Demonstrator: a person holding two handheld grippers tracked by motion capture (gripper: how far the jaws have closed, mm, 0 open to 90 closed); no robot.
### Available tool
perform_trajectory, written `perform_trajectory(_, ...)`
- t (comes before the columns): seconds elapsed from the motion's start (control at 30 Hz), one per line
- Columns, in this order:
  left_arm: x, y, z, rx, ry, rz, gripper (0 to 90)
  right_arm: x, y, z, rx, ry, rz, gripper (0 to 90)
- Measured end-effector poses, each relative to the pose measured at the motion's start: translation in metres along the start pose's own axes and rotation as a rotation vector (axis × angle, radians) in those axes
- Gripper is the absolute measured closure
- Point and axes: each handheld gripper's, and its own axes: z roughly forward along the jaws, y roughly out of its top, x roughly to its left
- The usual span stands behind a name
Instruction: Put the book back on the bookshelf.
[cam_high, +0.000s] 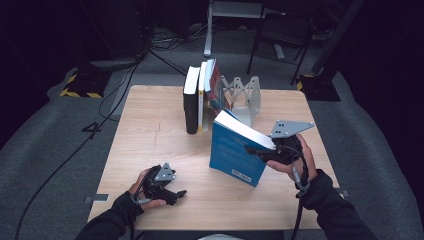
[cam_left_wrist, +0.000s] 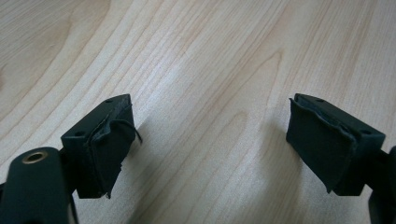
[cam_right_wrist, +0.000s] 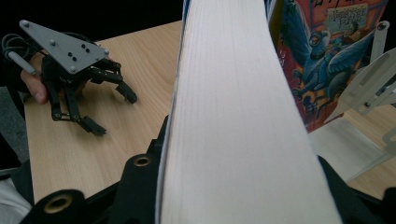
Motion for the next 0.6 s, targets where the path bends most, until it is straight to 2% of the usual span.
perform_trajectory(0.43, 0.001, 0.0, 0.0, 0.0, -0.007, 0.003, 15.6, -0.014, 0.009, -0.022, 0.049, -0.078, 0.011, 60.0)
perform_trajectory(0.6, 0.002, 0.001, 0.001, -0.001, -0.007, 0.006, 15.6, -0.022, 0.013, -0.029, 0.07, -0.123, 0.012, 60.0)
